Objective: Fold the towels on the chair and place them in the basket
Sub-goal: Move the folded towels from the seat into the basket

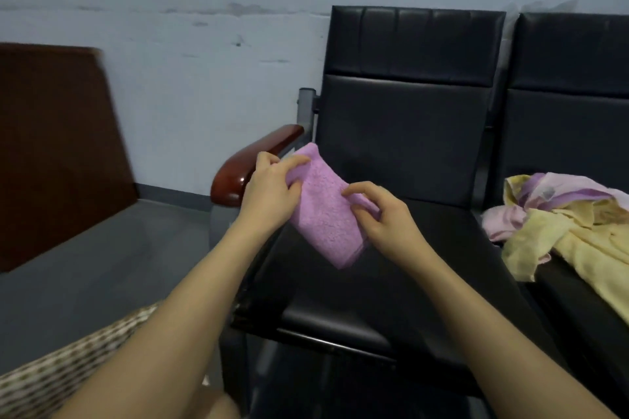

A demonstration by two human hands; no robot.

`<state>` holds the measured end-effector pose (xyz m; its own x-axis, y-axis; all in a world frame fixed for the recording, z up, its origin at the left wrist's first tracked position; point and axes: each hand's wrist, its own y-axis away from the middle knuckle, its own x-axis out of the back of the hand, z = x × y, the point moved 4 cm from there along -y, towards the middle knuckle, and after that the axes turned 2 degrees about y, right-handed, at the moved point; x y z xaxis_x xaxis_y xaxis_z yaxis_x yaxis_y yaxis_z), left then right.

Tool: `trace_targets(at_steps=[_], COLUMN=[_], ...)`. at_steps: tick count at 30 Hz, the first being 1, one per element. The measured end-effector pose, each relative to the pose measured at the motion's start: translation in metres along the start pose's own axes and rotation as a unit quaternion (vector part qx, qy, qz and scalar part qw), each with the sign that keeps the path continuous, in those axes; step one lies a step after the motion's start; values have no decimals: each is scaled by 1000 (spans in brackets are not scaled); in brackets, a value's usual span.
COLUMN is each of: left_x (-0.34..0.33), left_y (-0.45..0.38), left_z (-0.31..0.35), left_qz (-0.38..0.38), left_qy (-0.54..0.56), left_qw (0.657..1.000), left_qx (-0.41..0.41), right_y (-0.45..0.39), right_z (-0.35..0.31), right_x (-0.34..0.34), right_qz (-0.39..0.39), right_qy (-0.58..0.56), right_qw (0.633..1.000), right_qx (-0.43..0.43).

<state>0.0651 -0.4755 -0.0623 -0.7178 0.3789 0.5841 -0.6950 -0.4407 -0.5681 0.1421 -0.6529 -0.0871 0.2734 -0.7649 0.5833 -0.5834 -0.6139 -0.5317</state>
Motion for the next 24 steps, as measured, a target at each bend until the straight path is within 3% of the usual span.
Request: trace_targets(at_steps=[5, 12, 18, 24], left_x=[71, 148, 168, 146], left_y=[17, 65, 146, 247], left_z=[-46, -148, -256, -337], left_qz=[76, 116, 85, 23], left_qy=[-41, -103, -130, -135], left_qw=[995, 977, 959, 932], left_qx=[43, 144, 238, 336], right_y=[-30, -47, -18, 48], right_z=[-46, -99, -107, -81], right_x=[-61, -188, -312, -416], right_qz=[-50, -143, -247, -348], right_qy=[-43, -70, -85, -103], right_qw=[995, 978, 956, 926], right_qx=[69, 136, 135, 102])
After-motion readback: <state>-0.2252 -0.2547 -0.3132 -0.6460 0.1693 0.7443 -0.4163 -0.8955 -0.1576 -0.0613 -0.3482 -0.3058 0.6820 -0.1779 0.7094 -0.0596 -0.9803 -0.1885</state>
